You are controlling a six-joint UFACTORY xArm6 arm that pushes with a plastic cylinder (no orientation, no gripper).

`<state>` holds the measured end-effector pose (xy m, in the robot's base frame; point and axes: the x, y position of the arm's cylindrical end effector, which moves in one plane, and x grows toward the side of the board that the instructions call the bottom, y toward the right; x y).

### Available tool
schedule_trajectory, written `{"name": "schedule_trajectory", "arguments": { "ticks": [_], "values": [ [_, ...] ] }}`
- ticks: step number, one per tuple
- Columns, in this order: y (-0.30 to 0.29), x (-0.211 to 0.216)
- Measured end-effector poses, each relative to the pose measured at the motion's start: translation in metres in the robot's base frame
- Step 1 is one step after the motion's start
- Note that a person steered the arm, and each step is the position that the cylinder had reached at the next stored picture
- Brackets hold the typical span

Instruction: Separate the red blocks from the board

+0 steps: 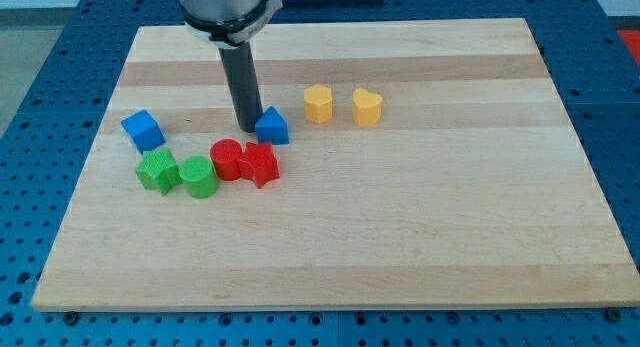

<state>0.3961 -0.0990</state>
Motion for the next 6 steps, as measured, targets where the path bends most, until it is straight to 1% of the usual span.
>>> {"name": "schedule_trajectory", "arguments": {
  "ticks": [1, 2, 3, 4, 5, 6],
  "values": [
    [0.003, 0.001],
    [-0.019, 0.012],
    [-0.023, 0.068],
    [0.011, 0.102],
    [0.046, 0.102],
    [0.043, 0.096]
  ]
}}
